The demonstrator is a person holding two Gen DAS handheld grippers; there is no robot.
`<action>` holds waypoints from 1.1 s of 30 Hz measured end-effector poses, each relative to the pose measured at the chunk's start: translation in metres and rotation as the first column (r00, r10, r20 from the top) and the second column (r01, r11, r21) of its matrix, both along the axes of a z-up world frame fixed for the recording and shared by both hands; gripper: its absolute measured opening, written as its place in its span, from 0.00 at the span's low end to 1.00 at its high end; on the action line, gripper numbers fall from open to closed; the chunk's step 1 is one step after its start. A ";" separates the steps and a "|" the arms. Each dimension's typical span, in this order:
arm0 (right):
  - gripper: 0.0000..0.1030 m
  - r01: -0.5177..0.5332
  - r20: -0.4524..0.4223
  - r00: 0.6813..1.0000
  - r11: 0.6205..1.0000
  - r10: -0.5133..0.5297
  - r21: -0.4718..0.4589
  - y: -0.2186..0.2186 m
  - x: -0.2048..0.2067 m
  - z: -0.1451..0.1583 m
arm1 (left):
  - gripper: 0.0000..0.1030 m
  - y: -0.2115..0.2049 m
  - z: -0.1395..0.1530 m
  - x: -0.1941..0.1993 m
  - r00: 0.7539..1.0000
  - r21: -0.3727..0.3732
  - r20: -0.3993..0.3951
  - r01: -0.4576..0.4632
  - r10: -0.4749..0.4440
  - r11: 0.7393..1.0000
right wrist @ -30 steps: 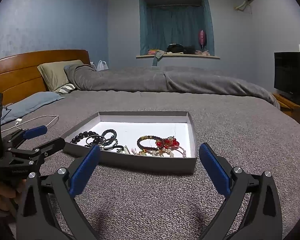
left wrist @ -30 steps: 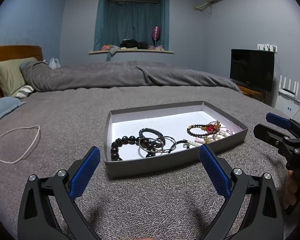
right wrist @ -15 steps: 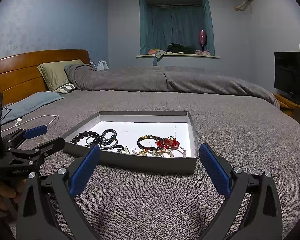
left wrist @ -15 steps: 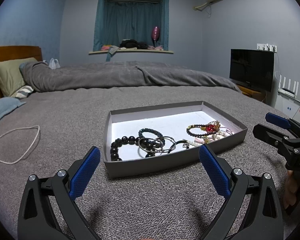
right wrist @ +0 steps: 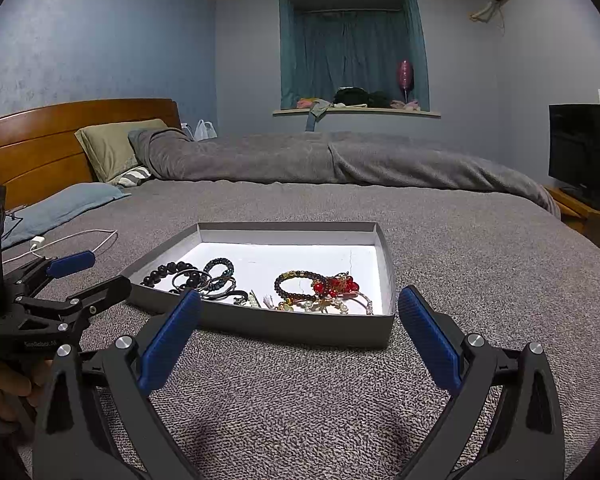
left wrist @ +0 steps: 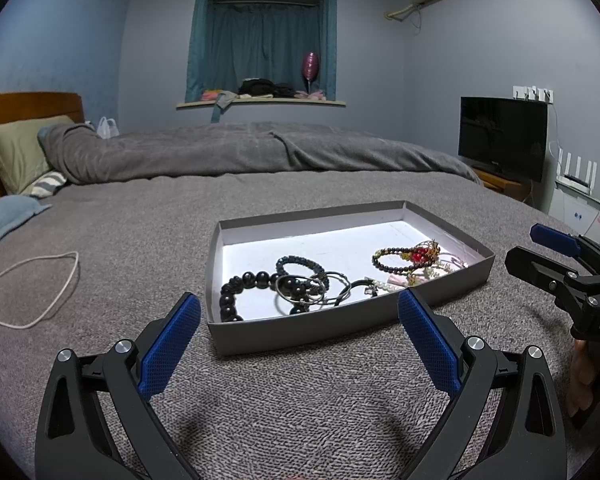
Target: Organize jewelry
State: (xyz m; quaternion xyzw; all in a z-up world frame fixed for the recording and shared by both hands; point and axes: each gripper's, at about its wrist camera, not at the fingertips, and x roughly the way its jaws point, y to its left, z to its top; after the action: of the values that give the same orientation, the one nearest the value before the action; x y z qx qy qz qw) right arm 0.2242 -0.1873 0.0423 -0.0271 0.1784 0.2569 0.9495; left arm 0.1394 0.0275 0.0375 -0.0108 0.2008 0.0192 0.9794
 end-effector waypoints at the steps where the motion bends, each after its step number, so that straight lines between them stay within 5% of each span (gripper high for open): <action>1: 0.95 0.000 0.000 1.000 1.000 0.000 0.000 0.000 0.000 0.000 | 0.95 0.000 0.000 0.001 1.000 0.000 0.000 0.000 0.000 1.000; 33: 0.95 -0.002 0.003 1.000 1.000 0.002 -0.002 0.002 0.000 -0.001 | 0.95 -0.001 -0.001 0.000 1.000 0.003 -0.005 0.009 -0.009 1.000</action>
State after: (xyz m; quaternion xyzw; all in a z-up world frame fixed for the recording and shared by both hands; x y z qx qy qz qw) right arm 0.2240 -0.1857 0.0415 -0.0288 0.1773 0.2575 0.9494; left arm 0.1398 0.0265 0.0363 -0.0083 0.2031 0.0152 0.9790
